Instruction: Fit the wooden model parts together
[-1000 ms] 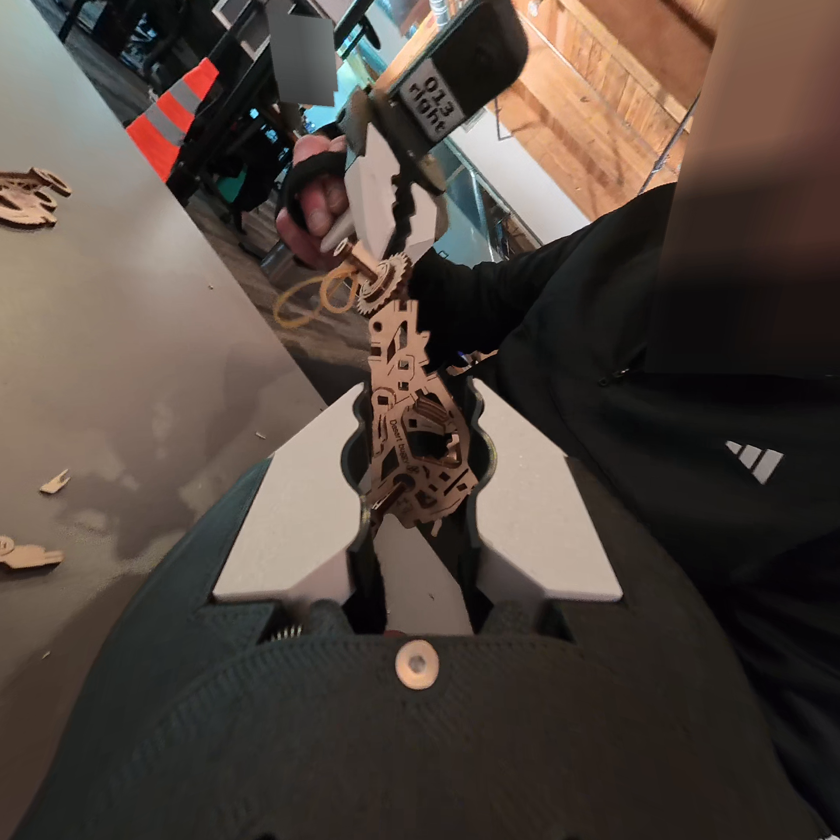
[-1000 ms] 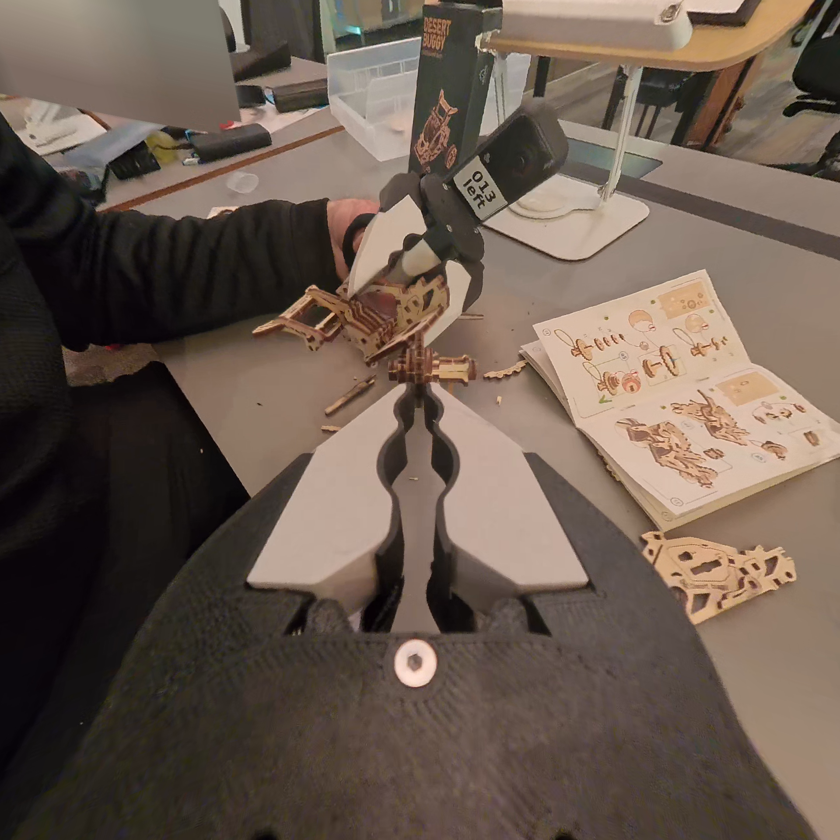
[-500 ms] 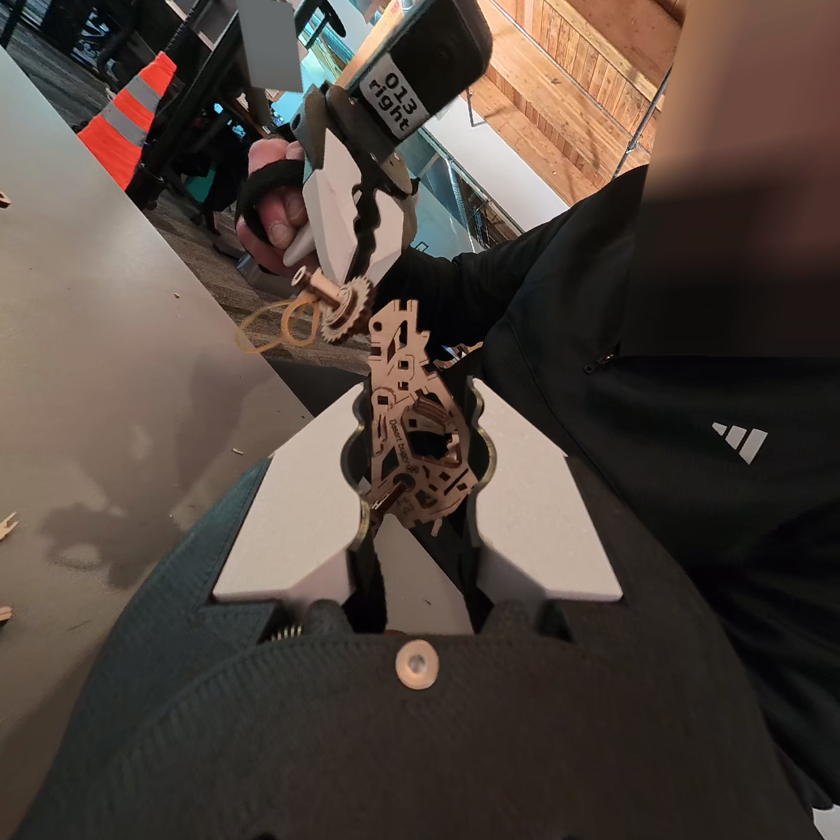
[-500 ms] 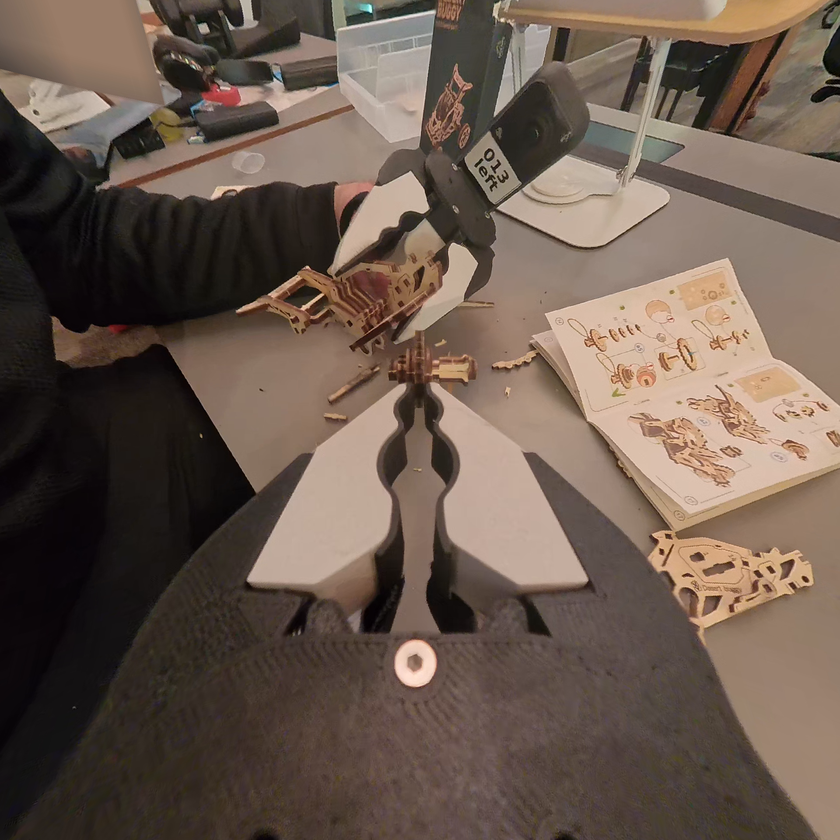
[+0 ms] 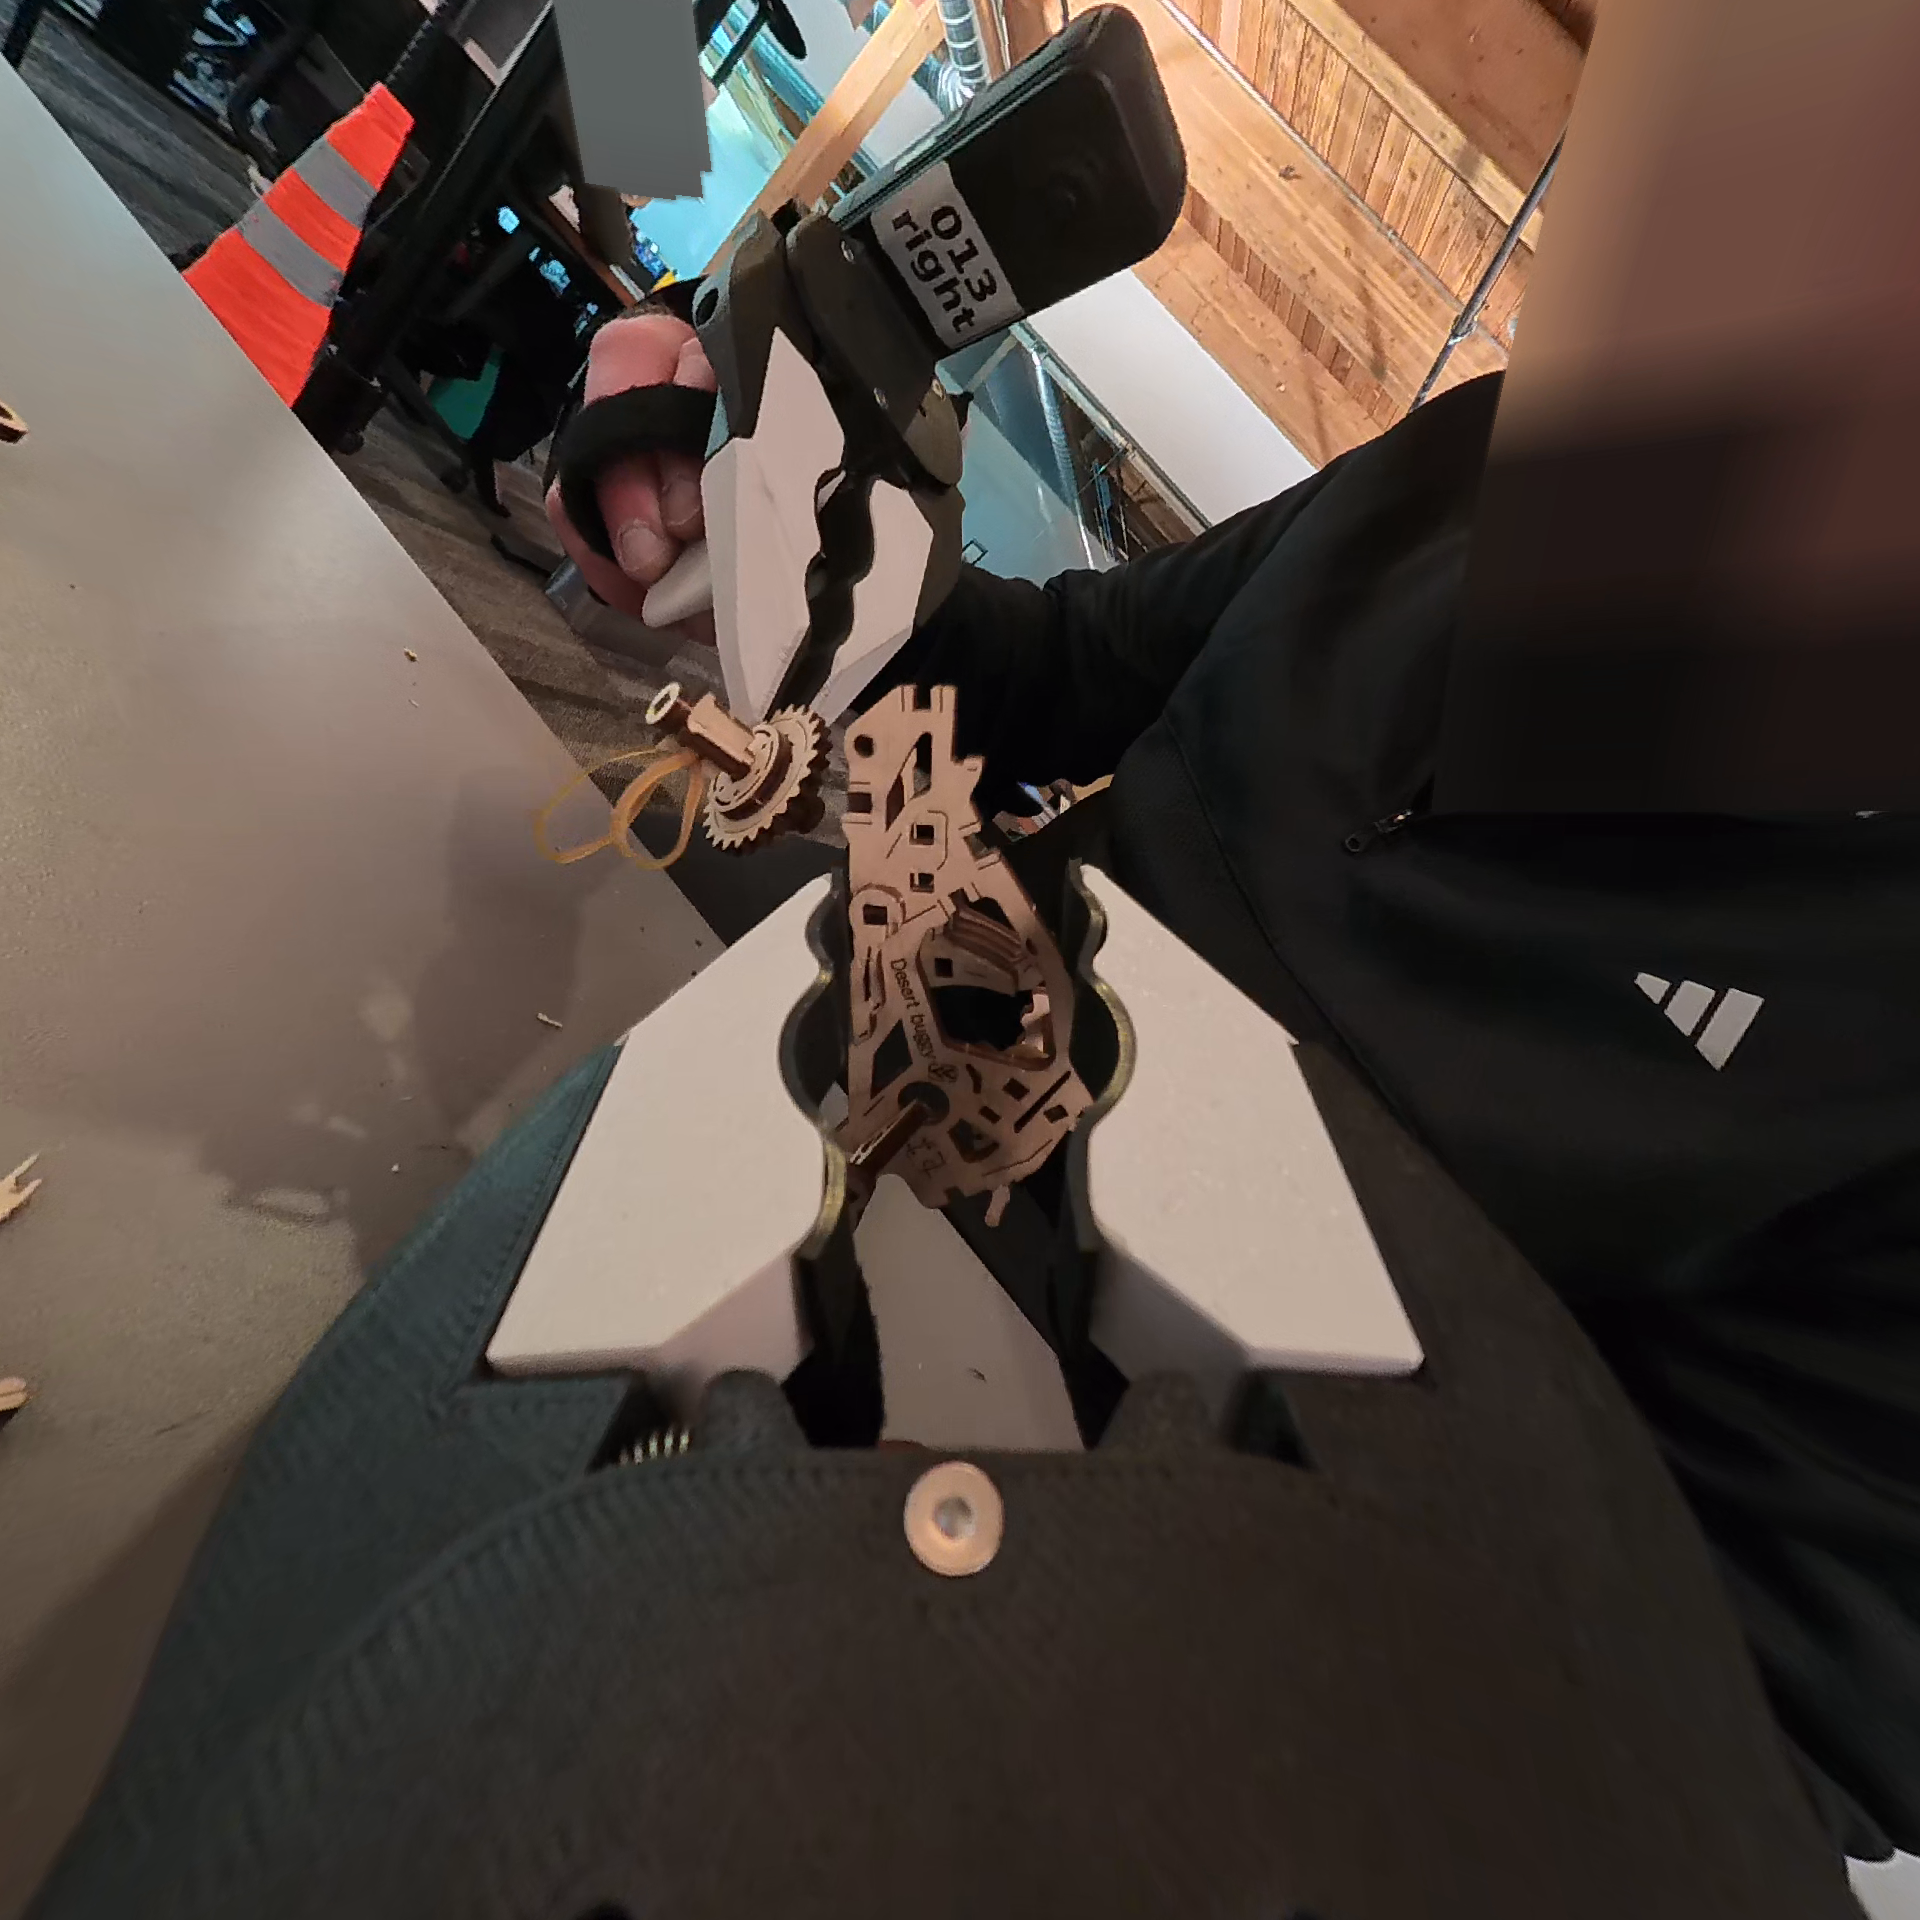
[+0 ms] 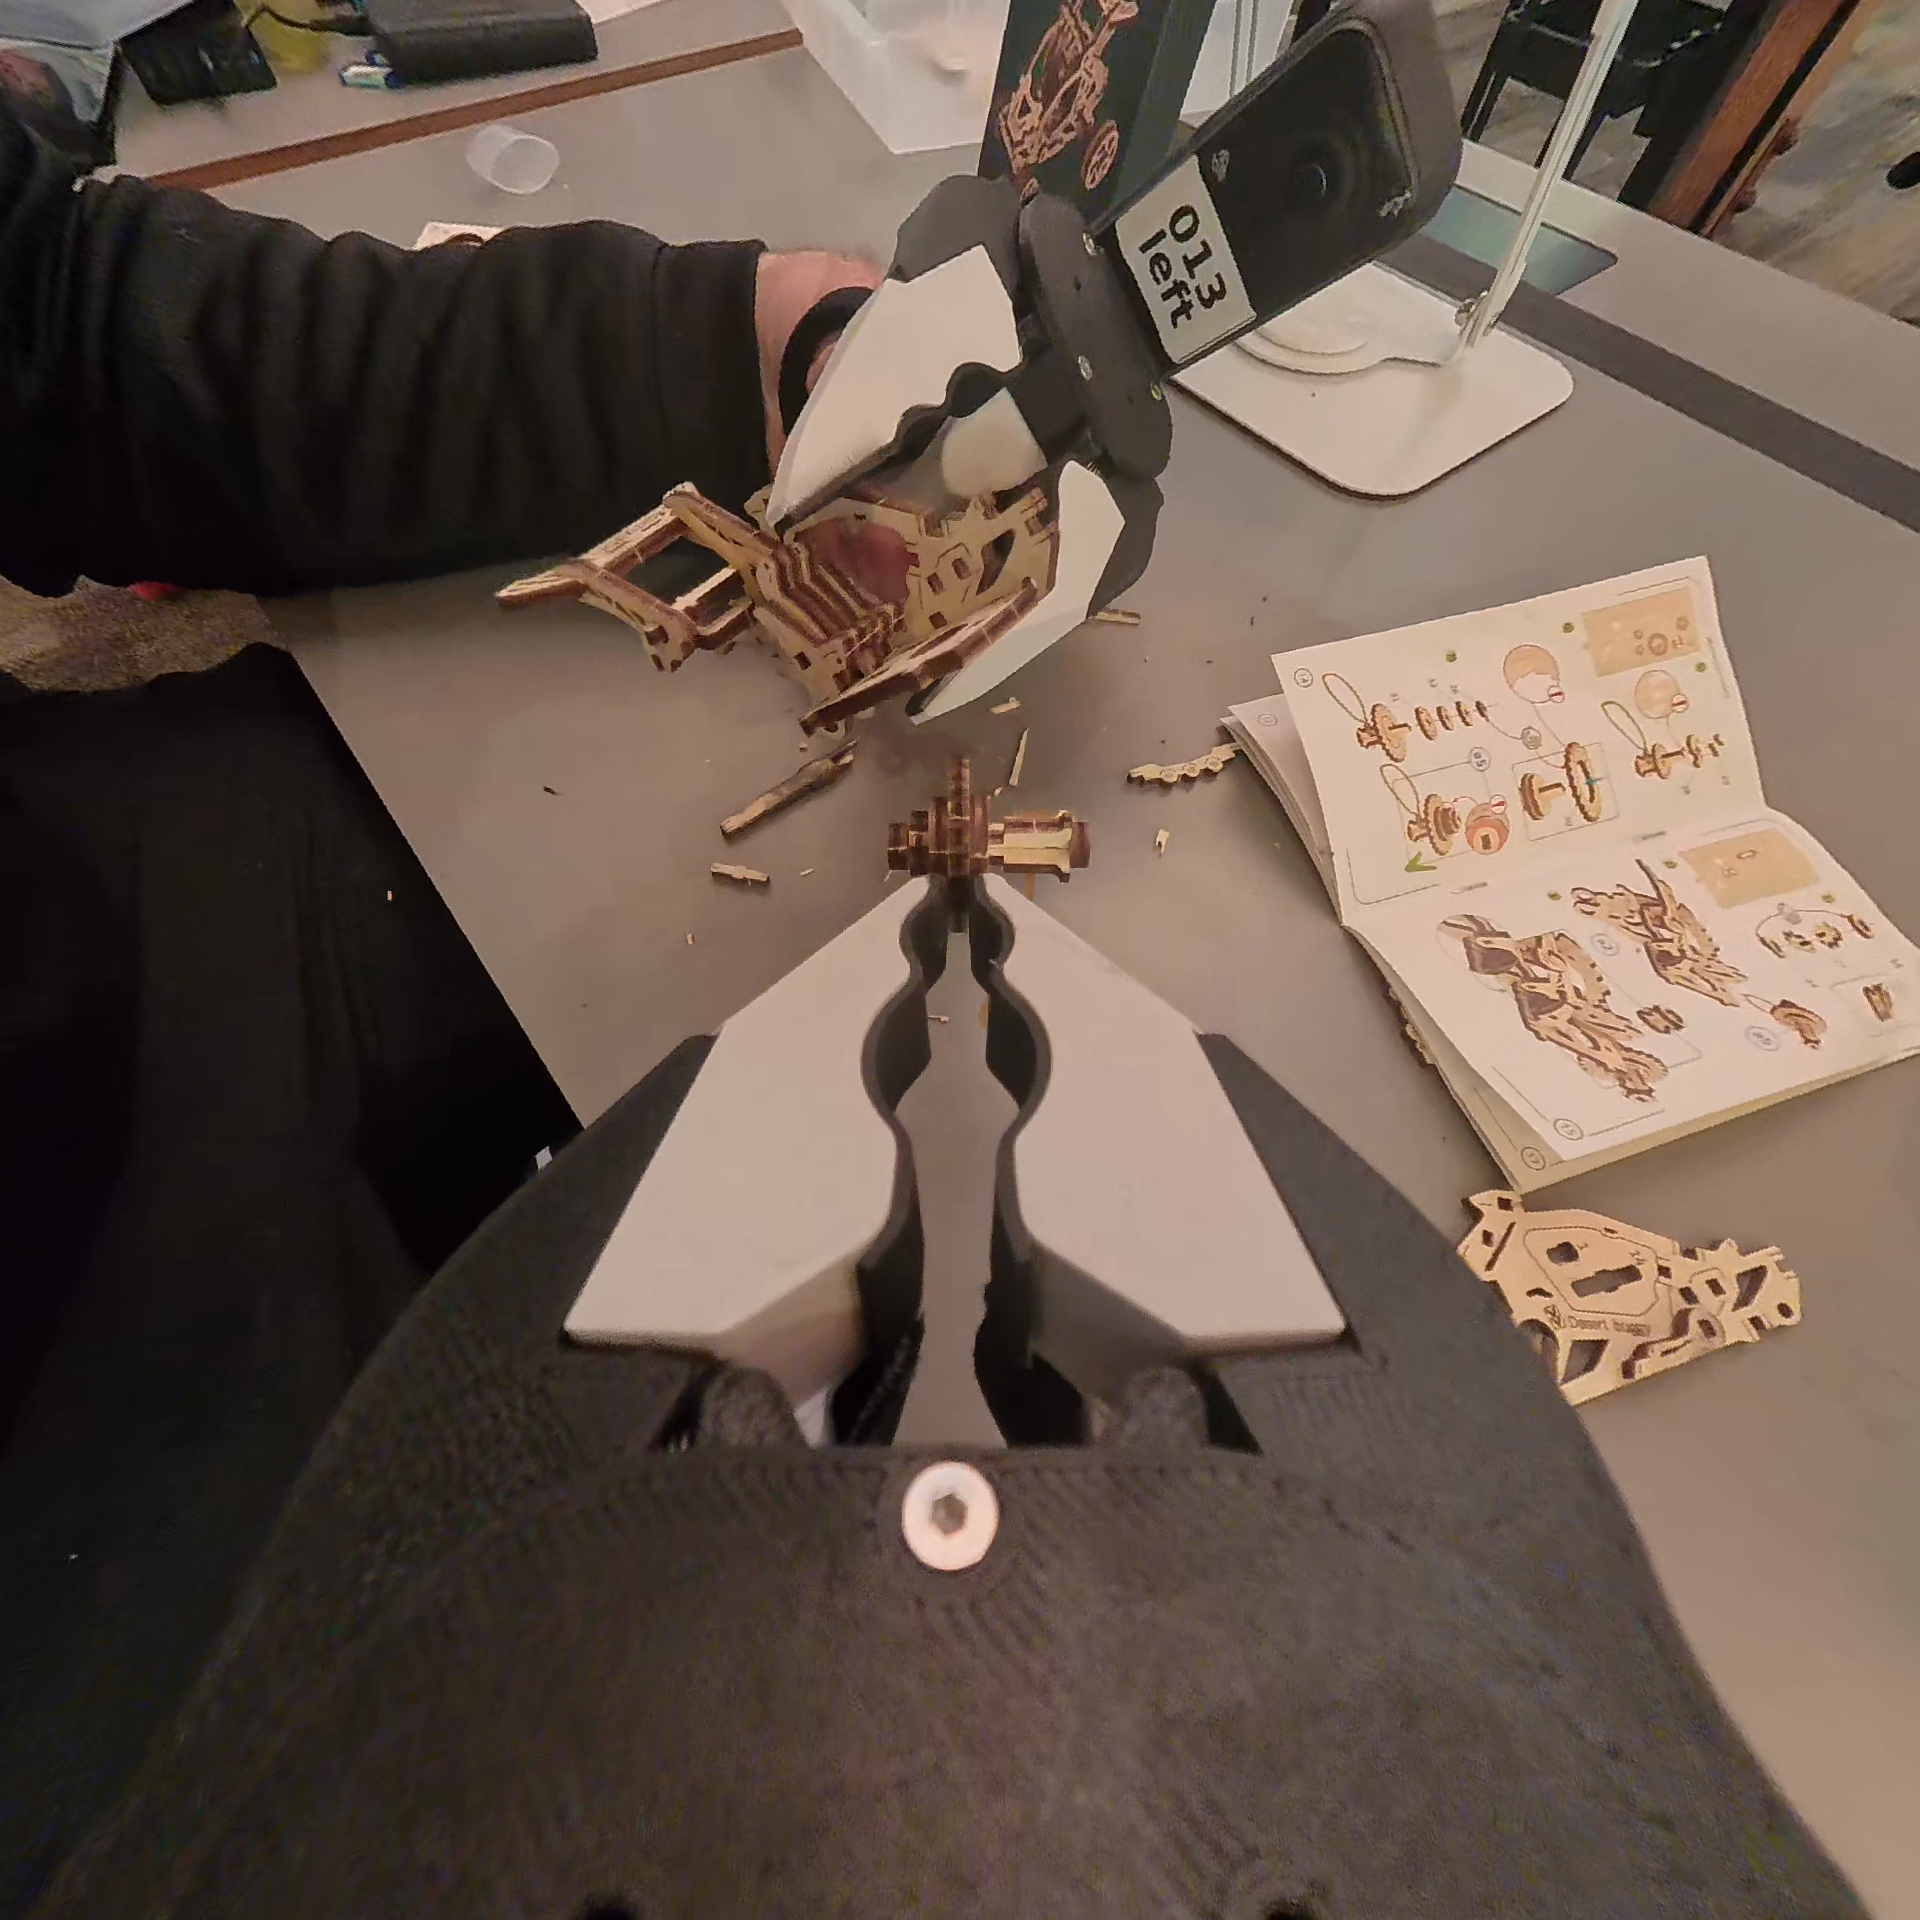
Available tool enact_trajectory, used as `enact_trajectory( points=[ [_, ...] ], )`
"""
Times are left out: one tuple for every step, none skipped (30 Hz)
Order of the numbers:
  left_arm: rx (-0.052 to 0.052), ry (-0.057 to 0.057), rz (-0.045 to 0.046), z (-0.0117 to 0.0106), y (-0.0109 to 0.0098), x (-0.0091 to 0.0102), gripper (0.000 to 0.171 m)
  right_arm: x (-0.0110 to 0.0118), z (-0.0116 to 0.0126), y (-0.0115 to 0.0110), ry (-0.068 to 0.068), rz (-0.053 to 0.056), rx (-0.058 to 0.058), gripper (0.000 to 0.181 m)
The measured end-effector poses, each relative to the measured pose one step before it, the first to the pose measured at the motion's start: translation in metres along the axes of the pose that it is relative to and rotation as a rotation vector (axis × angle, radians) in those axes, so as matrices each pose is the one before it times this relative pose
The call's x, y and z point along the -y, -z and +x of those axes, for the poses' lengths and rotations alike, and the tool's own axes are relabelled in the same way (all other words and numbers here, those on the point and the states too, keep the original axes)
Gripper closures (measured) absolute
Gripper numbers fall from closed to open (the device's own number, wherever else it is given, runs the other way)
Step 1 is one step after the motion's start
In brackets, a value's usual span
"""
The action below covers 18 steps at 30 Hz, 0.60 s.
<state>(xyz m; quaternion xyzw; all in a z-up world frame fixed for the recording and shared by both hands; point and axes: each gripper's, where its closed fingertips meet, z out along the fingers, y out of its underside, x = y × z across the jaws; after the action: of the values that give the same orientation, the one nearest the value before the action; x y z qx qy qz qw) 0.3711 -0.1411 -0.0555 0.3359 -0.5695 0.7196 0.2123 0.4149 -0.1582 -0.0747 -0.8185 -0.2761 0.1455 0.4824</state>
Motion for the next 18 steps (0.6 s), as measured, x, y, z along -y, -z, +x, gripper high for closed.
enact_trajectory(
  points=[
    [0.0025,0.0008,-0.00418,-0.00044,-0.00045,-0.00056,0.133,-0.00066,-0.00015,-0.00025,0.0004,-0.0035,0.0003,0.181],
    [0.0025,0.0007,-0.00456,-0.00038,-0.0004,-0.00068,0.133,-0.00074,-0.00006,-0.00045,0.0004,-0.0031,0.0001,0.181],
    [0.0026,0.0009,-0.00404,-0.00045,-0.00036,-0.00051,0.133,-0.00075,-0.00008,-0.00034,-0.001,-0.0025,0.0012,0.181],
    [0.0011,0.0002,-0.00264,-0.00017,-0.00022,-0.0004,0.133,-0.00079,-0.00004,-0.00032,-0.0012,-0.0028,0.0009,0.181],
    [0.0007,0.0002,-0.00112,-0.00014,-0.00004,-0.00011,0.133,-0.00085,0.0001,-0.00034,-0.0007,-0.0035,0.0005,0.181],
    [-0.0004,0.0,-0.00043,0.00006,0.00003,-0.00006,0.133,-0.0008,-0.00001,-0.00029,0.0,-0.0028,0.0003,0.181],
    [-0.0002,0.0003,0.00024,-0.00003,0.00009,-0.00001,0.133,-0.00062,-0.00003,-0.00029,-0.0002,-0.0022,0.0003,0.181],
    [-0.0004,0.0002,0.00017,-0.00001,0.0001,-0.00002,0.133,-0.00043,-0.00008,-0.00029,-0.0003,-0.0014,0.0007,0.181],
    [-0.0003,0.0001,-0.00038,-0.00002,0.0,0.00002,0.133,-0.00029,-0.00005,-0.00019,-0.0003,-0.0005,0.0005,0.181],
    [-0.0005,0.0002,-0.00126,0.00009,-0.00001,-0.0002,0.133,-0.00022,-0.00001,-0.00014,-0.0009,-0.0007,0.001,0.181],
    [-0.0003,-0.0003,-0.00144,-0.00004,-0.00012,-0.00018,0.133,-0.00037,-0.00003,-0.00011,-0.001,-0.0009,0.0007,0.181],
    [0.0003,0.0001,-0.00139,-0.00008,-0.00012,-0.00017,0.133,-0.00038,-0.00003,-0.00003,-0.0011,-0.0004,0.0008,0.181],
    [0.0007,0.0005,-0.00084,-0.00011,-0.00016,-0.0001,0.133,-0.00018,0.00003,0.0,-0.0013,0.0006,0.0008,0.181],
    [0.0002,0.0,-0.00089,-0.00009,-0.00006,-0.00008,0.133,0.00001,-0.00005,0.00006,-0.0012,0.0005,0.0009,0.181],
    [-0.0006,-0.0006,-0.00061,0.00005,-0.00005,-0.00011,0.133,0.00001,0.00004,0.00002,-0.001,0.0002,0.0008,0.181],
    [-0.0002,0.0001,-0.00055,0.00003,0.00004,-0.00008,0.133,-0.00007,-0.00004,0.00001,-0.0009,0.0005,0.001,0.181],
    [0.0001,0.0002,-0.0009,-0.00005,-0.00006,-0.00008,0.133,0.00001,-0.00022,0.00004,-0.0005,0.0004,0.0009,0.181],
    [0.0001,-0.0004,-0.00117,0.00004,-0.00012,-0.00014,0.133,-0.0001,-0.0001,-0.00001,-0.0001,0.0001,0.0012,0.181]
  ],
)
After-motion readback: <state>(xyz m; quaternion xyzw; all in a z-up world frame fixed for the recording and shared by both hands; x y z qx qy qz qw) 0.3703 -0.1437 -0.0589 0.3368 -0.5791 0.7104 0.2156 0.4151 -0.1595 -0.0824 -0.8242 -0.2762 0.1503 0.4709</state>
